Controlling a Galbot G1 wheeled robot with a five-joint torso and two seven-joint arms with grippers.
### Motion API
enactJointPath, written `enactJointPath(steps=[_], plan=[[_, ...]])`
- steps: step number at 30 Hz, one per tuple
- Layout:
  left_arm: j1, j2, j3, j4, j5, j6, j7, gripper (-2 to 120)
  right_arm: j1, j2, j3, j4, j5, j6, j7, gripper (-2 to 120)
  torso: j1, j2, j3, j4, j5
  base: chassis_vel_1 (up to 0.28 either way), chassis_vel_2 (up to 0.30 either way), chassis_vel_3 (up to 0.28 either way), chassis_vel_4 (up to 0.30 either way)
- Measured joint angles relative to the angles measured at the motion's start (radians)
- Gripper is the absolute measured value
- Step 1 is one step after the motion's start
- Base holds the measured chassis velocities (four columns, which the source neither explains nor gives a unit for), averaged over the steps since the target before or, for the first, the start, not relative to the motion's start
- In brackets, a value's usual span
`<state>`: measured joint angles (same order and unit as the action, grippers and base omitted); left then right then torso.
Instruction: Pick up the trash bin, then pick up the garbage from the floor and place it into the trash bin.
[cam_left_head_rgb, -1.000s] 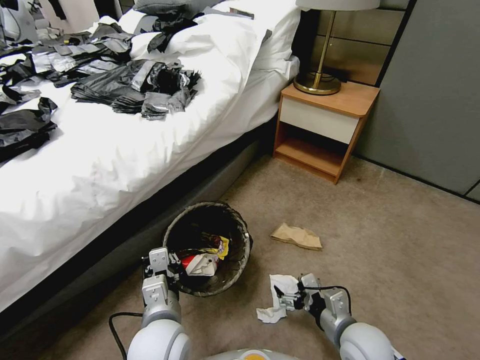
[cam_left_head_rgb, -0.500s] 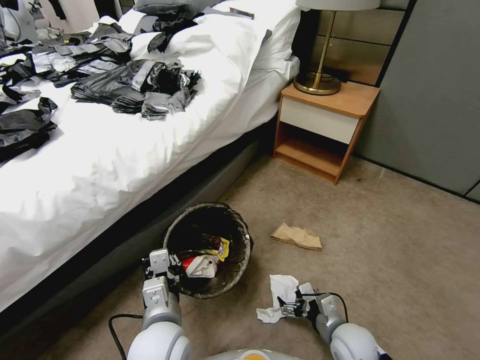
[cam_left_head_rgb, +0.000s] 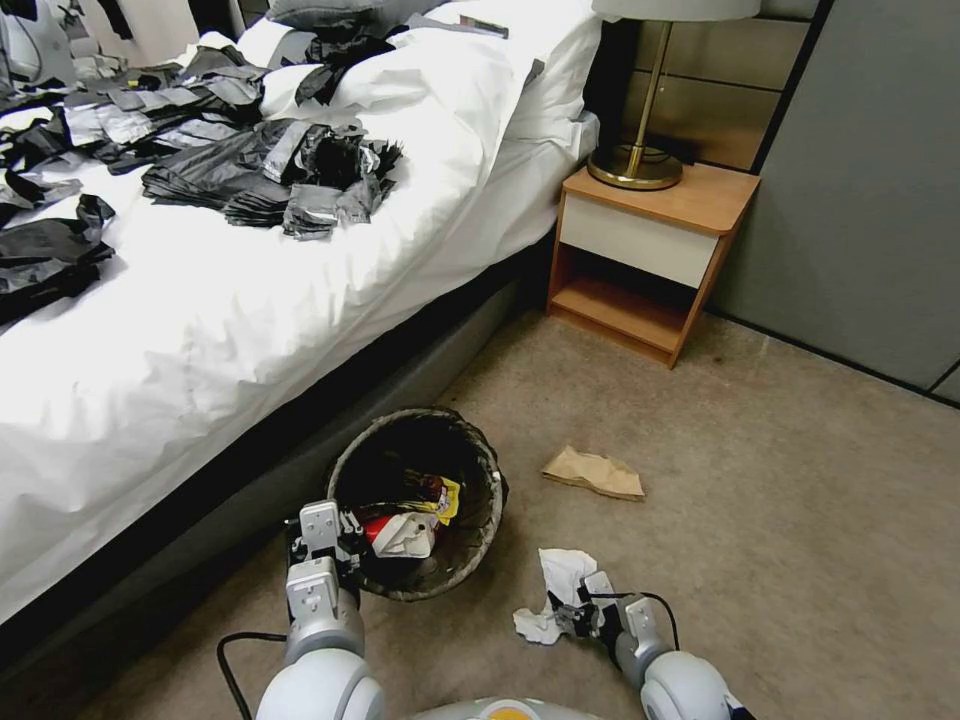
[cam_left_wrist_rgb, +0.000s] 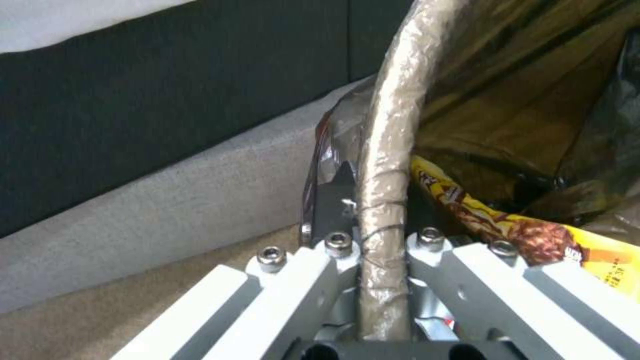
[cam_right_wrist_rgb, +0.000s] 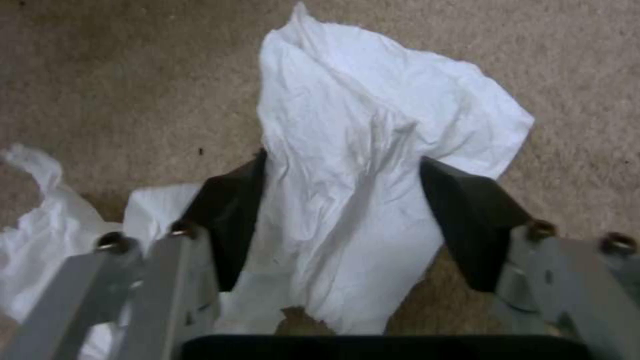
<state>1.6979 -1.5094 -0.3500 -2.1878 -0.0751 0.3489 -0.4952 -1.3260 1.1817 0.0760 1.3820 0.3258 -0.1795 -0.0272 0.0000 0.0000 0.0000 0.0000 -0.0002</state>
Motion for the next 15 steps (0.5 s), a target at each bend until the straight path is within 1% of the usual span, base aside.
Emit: enactJointPath(steps=[1, 2, 4, 5, 6, 7, 8, 10, 11, 12, 13, 15], plan=[[0.000, 0.000, 0.000, 0.000, 0.000, 0.000, 0.000, 0, 0.000, 0.000, 0.000, -0.001, 0.000, 0.001, 0.000, 52, 0.000, 0.000, 0.000, 0.0000, 0.0000, 0.000, 0.000, 0.000, 0.000], [0.000, 0.001, -0.001, 0.000, 0.000, 0.000, 0.000, 0, 0.002, 0.002, 0.001, -0.006, -0.003, 0.005, 0.000, 43, 0.000, 0.000, 0.000, 0.0000, 0.0001, 0.000, 0.000, 0.000, 0.000], [-0.001, 0.001, -0.002, 0.000, -0.001, 0.000, 0.000, 0, 0.003, 0.002, 0.002, -0.007, -0.003, 0.006, 0.000, 41, 0.000, 0.000, 0.000, 0.0000, 0.0001, 0.000, 0.000, 0.000, 0.000], [-0.002, 0.002, -0.002, 0.000, -0.002, 0.000, 0.000, 0, 0.004, 0.004, 0.002, -0.010, -0.005, 0.009, -0.001, 35, 0.000, 0.000, 0.000, 0.0000, 0.0000, 0.000, 0.000, 0.000, 0.000], [-0.003, 0.002, -0.002, 0.000, -0.002, 0.000, 0.000, 0, 0.005, 0.005, 0.002, -0.012, -0.006, 0.012, -0.001, 32, 0.000, 0.000, 0.000, 0.0000, 0.0001, 0.000, 0.000, 0.000, 0.000], [-0.004, 0.002, -0.002, 0.001, -0.003, 0.000, 0.000, 0, 0.005, 0.008, 0.003, -0.016, -0.010, 0.018, -0.002, 25, 0.000, 0.000, 0.000, 0.0000, 0.0001, 0.000, 0.000, 0.000, 0.000], [-0.004, 0.002, -0.002, 0.001, -0.003, 0.000, 0.000, 0, 0.005, 0.008, 0.003, -0.016, -0.010, 0.018, -0.002, 25, 0.000, 0.000, 0.000, 0.0000, 0.0001, 0.000, 0.000, 0.000, 0.000], [-0.005, 0.002, -0.002, 0.003, -0.003, 0.000, 0.000, 0, 0.006, 0.010, 0.003, -0.021, -0.018, 0.026, -0.003, 17, 0.000, 0.000, 0.000, 0.0000, 0.0002, 0.000, 0.000, 0.000, 0.000], [-0.006, 0.002, -0.002, 0.003, -0.003, 0.000, 0.000, 0, 0.006, 0.011, 0.004, -0.023, -0.023, 0.032, -0.003, 10, 0.000, 0.000, 0.000, 0.0001, 0.0002, 0.000, 0.000, 0.000, 0.000], [-0.006, 0.002, -0.002, 0.003, -0.003, 0.000, 0.000, 0, 0.006, 0.011, 0.004, -0.023, -0.023, 0.032, -0.003, 10, 0.000, 0.000, 0.000, 0.0001, 0.0002, 0.000, 0.000, 0.000, 0.000], [-0.007, 0.002, -0.002, 0.004, -0.003, 0.000, 0.000, 0, 0.006, 0.010, 0.006, -0.025, -0.028, 0.037, -0.004, 6, 0.000, 0.000, 0.000, 0.0000, 0.0003, 0.000, 0.000, 0.000, 0.000], [-0.008, 0.002, -0.002, 0.005, -0.004, 0.000, 0.000, 0, 0.006, 0.009, 0.009, -0.027, -0.037, 0.045, -0.005, 0, 0.000, 0.000, 0.000, 0.0000, 0.0002, 0.000, 0.000, 0.000, 0.000]])
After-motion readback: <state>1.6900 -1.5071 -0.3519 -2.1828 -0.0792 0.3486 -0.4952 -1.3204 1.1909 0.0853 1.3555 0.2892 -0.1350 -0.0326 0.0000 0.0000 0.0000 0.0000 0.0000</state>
